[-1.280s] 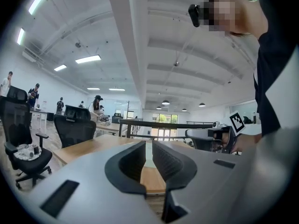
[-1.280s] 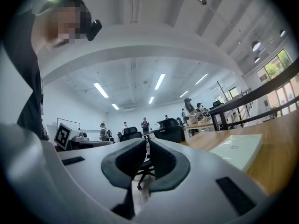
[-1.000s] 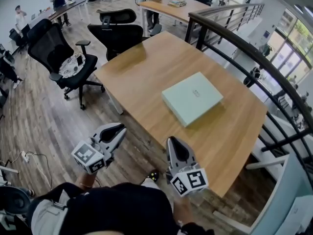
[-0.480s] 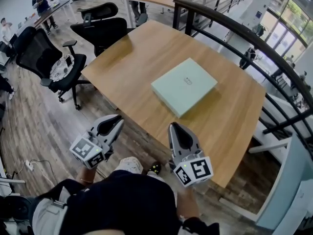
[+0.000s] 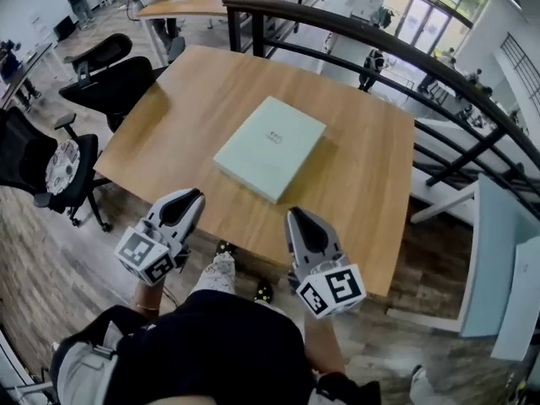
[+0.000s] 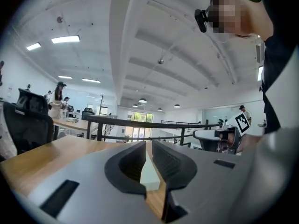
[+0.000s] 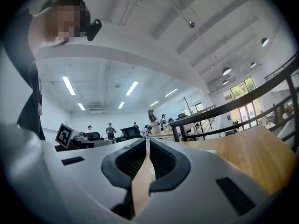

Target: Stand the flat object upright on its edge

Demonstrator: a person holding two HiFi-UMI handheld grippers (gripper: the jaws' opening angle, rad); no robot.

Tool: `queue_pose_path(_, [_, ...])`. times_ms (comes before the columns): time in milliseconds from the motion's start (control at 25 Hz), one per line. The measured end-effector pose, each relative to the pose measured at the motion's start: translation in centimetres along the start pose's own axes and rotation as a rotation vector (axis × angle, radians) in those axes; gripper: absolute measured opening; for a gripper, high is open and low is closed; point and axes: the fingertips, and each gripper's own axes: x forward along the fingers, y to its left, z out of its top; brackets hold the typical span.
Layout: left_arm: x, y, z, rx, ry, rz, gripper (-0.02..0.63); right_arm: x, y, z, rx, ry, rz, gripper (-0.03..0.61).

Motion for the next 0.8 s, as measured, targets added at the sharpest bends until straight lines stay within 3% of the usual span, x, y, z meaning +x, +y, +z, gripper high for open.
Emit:
queue_pose_path(280, [6.0, 1.6, 1.0, 0.029, 0.002, -0.167, 0.052, 0.8, -3.1, 0.4, -0.001, -0.033, -0.166, 0.034])
queue_pose_path(800, [12.2, 7.7, 2.9, 0.057, 0.007, -0.342, 0.052, 8.3, -4.6, 1.3, -0.012, -0.068, -0.3, 0.034])
